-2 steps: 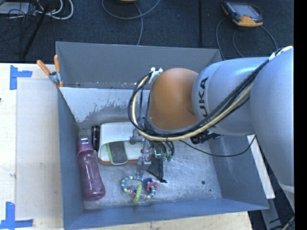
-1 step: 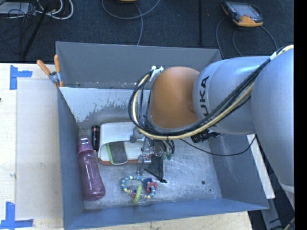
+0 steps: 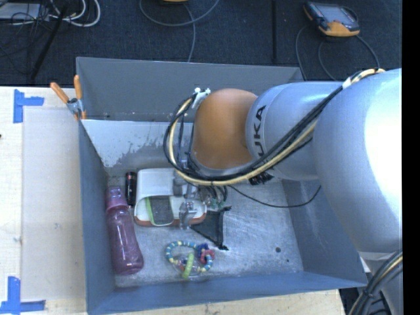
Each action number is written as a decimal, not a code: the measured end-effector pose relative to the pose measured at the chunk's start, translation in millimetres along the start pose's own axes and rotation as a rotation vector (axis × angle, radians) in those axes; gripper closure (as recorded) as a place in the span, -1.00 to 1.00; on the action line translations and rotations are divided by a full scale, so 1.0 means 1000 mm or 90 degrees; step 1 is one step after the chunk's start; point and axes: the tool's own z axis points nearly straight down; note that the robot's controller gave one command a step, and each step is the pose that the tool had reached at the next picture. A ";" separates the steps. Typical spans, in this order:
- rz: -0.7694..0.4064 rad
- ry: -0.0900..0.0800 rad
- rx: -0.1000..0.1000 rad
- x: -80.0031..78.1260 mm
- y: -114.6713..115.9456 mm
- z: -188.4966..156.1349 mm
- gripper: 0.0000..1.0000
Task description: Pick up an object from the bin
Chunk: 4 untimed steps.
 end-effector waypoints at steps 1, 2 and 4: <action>0.003 -0.021 -0.003 -0.007 -0.001 0.019 -1.00; 0.002 -0.028 -0.007 -0.003 0.001 0.010 -1.00; 0.005 -0.046 -0.011 -0.007 0.002 0.005 1.00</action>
Offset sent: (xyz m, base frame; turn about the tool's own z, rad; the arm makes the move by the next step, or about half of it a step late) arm 0.0082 -0.0222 -0.0214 0.0706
